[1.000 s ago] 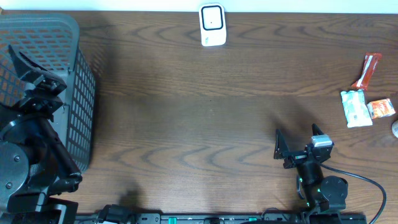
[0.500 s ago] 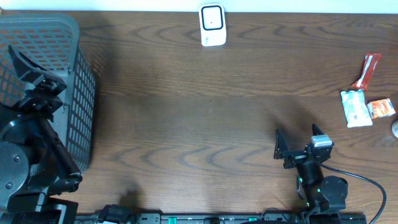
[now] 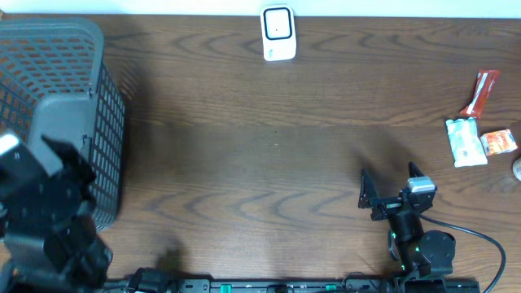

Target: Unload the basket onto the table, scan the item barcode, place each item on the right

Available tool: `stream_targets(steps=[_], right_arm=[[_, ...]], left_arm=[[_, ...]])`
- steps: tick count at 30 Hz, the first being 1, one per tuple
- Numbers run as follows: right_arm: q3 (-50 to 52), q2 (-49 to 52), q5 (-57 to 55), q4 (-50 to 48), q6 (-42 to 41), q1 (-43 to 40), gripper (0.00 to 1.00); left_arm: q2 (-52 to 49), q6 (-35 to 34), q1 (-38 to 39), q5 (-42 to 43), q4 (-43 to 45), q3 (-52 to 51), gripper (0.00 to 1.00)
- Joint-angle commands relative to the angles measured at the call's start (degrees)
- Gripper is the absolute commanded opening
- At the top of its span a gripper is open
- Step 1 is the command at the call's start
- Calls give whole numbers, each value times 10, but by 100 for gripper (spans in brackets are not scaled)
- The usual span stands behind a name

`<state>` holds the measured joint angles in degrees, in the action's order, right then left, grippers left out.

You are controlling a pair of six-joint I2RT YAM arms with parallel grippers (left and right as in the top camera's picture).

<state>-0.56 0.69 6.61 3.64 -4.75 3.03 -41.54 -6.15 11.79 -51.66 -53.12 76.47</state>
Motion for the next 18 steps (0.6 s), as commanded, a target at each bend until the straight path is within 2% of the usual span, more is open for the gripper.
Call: stream_targets(steps=[1,4,7,9,15,18], right_arm=[[2,-3,-3,0,5,4,99],[2,-3,-3,0,5,4,99],[2,-3,-3,0,5,4,99],[2,-3,-3,0,5,4,99],[2,-3,-3,0,5,4,99],[2,-3,-3,0,5,4,99]], left_arm=[[30,-3,-4,-10,-81,3,98],[57,-6,-32,49,-96,0,98],[108,-5,-69,164,-30,-24,98],[138,2,-82,210,11,-53,98],[246,35,-123,339,173,-222,98],[288,42,-129,399,289,-328,98]])
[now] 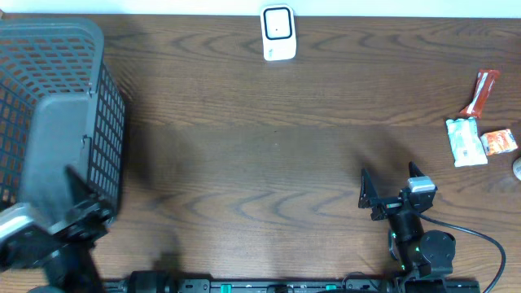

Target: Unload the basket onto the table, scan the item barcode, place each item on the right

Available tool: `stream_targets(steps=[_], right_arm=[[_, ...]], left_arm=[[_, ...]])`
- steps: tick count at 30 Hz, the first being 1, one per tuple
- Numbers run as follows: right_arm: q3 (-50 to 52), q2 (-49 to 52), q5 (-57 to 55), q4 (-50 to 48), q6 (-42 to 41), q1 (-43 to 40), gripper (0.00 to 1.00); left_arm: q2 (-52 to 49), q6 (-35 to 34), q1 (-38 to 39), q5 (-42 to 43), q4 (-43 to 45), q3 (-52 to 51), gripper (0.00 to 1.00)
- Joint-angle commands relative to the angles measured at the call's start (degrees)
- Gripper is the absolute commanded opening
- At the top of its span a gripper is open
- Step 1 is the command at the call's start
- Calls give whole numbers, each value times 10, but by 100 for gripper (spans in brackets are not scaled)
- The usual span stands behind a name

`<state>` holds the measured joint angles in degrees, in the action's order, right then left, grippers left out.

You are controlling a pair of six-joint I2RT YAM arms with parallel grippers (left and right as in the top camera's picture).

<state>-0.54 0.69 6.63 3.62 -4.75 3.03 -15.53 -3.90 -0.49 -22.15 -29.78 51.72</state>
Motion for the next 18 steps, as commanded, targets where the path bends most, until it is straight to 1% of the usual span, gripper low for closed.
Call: stream_targets(steps=[1,3,5,7,12,18], right_arm=[[2,-3,-3,0,5,4,99],[2,-3,-3,1,5,4,99],[2,-3,-3,0,5,4,99],[2,-3,-3,0,5,4,99],[2,-3,-3,0,5,4,99],[2,-3,-3,0,5,4,99]], left_arm=[[39,20,-6,120,93,-115,98],[51,19,-6,148,176,-187,98],[55,19,-5,166,231,-240,98],[61,19,-4,172,267,-290,98],[100,19,-3,170,275,-360,98],[134,19,-3,165,277,-414,98]])
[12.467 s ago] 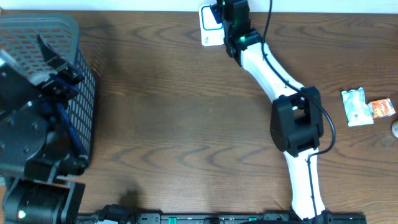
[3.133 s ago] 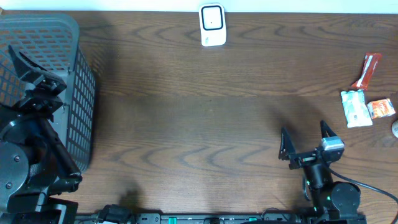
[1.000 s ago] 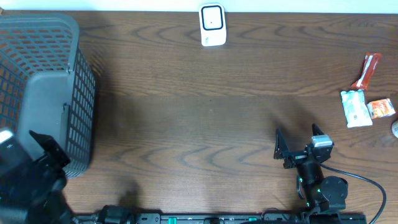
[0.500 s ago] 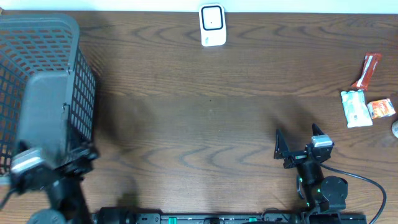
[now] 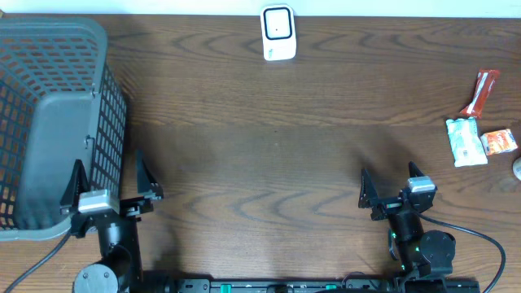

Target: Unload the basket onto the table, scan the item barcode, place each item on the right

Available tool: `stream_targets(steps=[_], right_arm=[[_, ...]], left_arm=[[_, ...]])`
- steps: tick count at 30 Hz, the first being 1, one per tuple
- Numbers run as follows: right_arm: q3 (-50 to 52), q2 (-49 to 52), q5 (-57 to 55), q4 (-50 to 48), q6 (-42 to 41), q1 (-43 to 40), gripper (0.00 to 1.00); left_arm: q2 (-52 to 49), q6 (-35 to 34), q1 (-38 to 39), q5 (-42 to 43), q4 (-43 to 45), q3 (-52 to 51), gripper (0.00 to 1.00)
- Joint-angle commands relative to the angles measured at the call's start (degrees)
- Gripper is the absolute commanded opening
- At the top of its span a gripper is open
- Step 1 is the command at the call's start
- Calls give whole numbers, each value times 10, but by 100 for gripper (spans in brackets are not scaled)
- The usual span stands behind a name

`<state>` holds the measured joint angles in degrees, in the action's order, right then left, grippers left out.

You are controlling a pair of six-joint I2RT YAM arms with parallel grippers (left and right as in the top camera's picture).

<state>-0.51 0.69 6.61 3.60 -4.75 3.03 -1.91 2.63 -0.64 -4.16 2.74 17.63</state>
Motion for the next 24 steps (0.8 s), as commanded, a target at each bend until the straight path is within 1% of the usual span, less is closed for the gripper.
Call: stream_targets(steps=[1,8,15,19,24], right_arm=[[2,-3,-3,1,5,4,99],[2,-3,-3,1,5,4,99],[2,-3,-3,1,5,4,99],[2,-3,-3,1,5,4,99],[2,-3,-3,1,5,4,99]], left_arm=[[1,-46,-2,-14,-45,-82,98],[18,-46,-2,-14,-30,-143,98],[18,-46,-1,-14,-28,-172,98],[18,-48,1,-12,-66,-174,98],[18,-48,1,-7,-65,-174,98]])
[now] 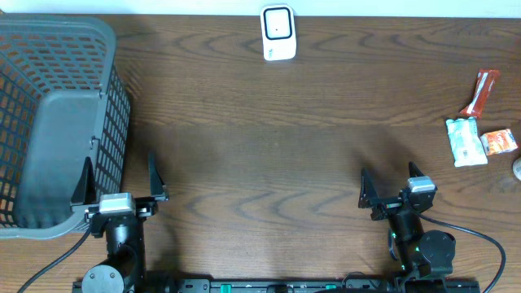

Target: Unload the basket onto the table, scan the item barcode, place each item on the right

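The white barcode scanner stands at the table's far edge, in the middle. Small packets lie at the far right: a red one, a white one and an orange one. My left gripper sits low at the front left beside the basket, open, with nothing between its fingers. At the front right my right gripper is also open and holds nothing, well short of the packets.
A large grey mesh basket fills the left side of the table; its near right corner is close to my left gripper. A small pale object is cut off by the right edge. Dark wood tabletop lies between the arms.
My left gripper has shifted slightly to the right and toward the front edge, still open. The basket's right side sits a touch further right. The right arm has not moved.
My left arm was first raised close under the camera over the basket's near left corner. Then it was lower at the front left edge. Then it was folded down at the front beside the basket, gripper open, where it remains. The right arm stayed still throughout.
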Available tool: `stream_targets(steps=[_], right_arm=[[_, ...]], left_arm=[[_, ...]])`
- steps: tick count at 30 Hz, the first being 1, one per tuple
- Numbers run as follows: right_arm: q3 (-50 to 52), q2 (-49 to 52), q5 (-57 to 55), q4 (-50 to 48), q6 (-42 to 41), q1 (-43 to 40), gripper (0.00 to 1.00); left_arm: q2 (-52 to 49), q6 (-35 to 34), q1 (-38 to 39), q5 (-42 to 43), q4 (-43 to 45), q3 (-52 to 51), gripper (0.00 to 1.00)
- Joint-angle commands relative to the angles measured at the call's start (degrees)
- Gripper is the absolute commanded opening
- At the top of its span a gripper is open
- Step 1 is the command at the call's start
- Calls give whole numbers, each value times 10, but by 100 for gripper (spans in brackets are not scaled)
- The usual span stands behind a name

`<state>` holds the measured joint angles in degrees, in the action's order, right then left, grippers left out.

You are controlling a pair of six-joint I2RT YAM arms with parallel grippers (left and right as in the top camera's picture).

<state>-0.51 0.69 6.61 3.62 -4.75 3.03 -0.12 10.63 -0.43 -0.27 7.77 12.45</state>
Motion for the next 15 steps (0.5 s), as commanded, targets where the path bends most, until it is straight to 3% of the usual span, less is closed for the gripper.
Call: stream_targets(steps=[1,3,8,15], right_arm=[[2,-3,-3,0,5,4,99],[2,-3,-3,0,5,4,99],[2,-3,-3,0,5,4,99],[2,-3,-3,0,5,4,99]], left_arm=[[0,-128,-1,-36,-115,-122,98],[0,-128,1,-33,-108,-122,98],[0,-87,2,-37,47,-113,98],[0,-87,3,-25,57,-76,98]])
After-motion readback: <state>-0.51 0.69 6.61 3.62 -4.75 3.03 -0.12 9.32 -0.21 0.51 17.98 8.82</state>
